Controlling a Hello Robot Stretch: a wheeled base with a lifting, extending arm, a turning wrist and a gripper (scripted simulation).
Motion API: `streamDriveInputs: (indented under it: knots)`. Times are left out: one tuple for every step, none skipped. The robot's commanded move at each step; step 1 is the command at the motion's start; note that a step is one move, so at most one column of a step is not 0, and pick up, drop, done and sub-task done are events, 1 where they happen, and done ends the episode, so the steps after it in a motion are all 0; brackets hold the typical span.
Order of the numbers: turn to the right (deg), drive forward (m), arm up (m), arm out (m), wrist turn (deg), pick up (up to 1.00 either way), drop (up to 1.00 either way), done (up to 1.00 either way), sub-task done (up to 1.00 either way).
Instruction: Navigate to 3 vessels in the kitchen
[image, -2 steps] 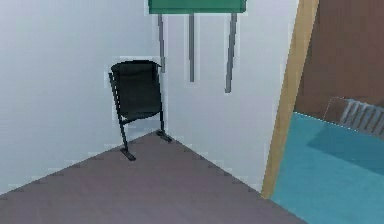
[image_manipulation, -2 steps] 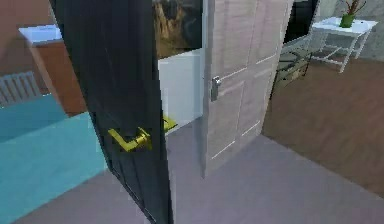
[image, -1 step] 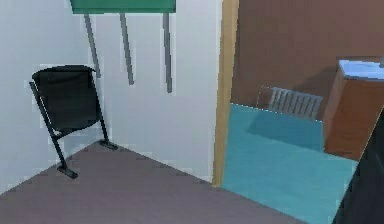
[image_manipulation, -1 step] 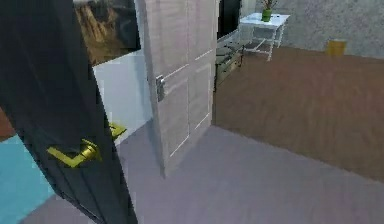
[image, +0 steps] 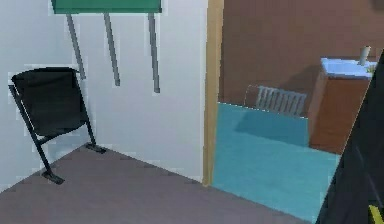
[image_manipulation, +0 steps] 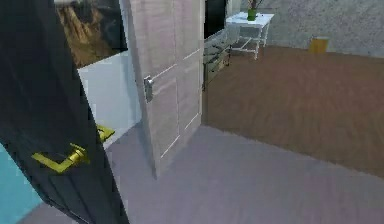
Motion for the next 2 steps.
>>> streamDriveInputs:
  knots:
    - [0.0, 1.0, 0.0, 0.0, 0.0, 0.0, 0.0, 0.0, 0.0]
    - [45.0, 0.0, 0.0, 0.0, 0.0, 0.0, 0.0, 0.0, 0.0]
